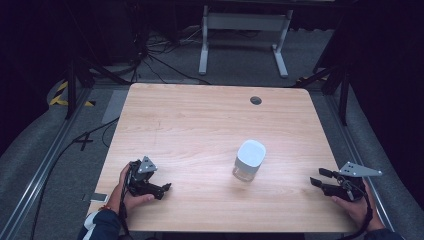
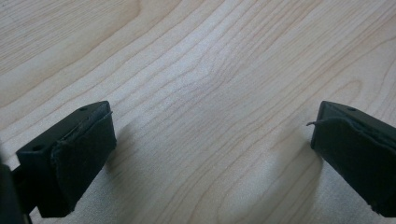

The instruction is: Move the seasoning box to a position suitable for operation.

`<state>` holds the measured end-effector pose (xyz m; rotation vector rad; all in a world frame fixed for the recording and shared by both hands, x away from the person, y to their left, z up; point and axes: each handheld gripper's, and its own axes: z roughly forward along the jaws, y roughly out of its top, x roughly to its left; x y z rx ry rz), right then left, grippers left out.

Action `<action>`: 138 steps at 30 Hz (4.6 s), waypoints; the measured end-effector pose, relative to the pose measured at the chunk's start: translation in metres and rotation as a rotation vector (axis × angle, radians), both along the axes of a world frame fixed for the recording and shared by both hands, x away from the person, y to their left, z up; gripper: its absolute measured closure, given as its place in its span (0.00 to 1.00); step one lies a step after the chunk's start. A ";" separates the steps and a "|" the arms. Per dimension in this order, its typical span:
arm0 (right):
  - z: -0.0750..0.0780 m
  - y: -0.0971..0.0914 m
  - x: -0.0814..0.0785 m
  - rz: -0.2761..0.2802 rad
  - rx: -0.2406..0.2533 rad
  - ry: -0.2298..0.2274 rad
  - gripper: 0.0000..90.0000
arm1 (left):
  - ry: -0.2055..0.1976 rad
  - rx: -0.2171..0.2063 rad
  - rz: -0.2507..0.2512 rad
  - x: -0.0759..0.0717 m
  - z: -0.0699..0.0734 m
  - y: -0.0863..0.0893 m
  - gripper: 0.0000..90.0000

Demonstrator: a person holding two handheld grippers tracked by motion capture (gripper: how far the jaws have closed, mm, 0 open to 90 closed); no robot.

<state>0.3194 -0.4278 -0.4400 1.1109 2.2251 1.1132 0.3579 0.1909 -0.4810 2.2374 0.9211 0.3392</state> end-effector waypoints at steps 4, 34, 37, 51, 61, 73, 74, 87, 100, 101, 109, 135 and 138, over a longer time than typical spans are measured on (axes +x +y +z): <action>0.008 0.011 0.005 0.037 -0.014 -0.018 0.53 | 0.000 0.001 0.001 0.000 0.000 0.000 0.00; 0.089 0.133 0.080 0.330 0.071 -0.146 0.99 | -0.015 0.001 0.014 0.000 -0.001 -0.001 0.00; 0.085 0.139 0.082 0.344 0.073 -0.131 0.99 | -0.006 -0.008 0.045 -0.001 -0.001 -0.004 0.00; 0.072 0.160 0.094 0.383 0.037 -0.110 0.99 | -0.011 -0.009 0.119 -0.006 0.000 -0.011 0.03; 0.070 0.164 0.100 0.389 0.037 -0.094 1.00 | -0.044 -0.033 0.073 -0.014 0.002 -0.014 0.25; 0.070 0.163 0.101 0.372 0.042 -0.096 1.00 | -0.143 -0.153 -0.091 -0.006 0.041 -0.078 0.56; 0.070 0.163 0.101 0.369 0.039 -0.097 1.00 | -0.146 -0.156 -0.115 -0.005 0.046 -0.086 0.58; 0.069 0.162 0.102 0.363 0.041 -0.097 1.00 | -0.203 -0.212 -0.286 0.002 0.075 -0.162 0.78; 0.067 0.162 0.102 0.340 -0.004 -0.122 1.00 | -0.207 -0.242 -0.300 0.012 0.082 -0.182 0.90; 0.068 0.161 0.102 0.341 0.006 -0.131 1.00 | -0.207 -0.236 -0.300 0.012 0.082 -0.181 0.91; 0.071 0.161 0.096 0.400 0.002 -0.117 1.00 | -0.201 -0.213 -0.298 0.014 0.080 -0.178 0.97; 0.068 0.159 0.100 0.368 -0.012 -0.110 1.00 | -0.217 -0.186 -0.338 0.024 0.108 -0.197 0.99; 0.068 0.159 0.099 0.366 -0.021 -0.111 1.00 | -0.219 -0.182 -0.341 0.026 0.110 -0.200 0.99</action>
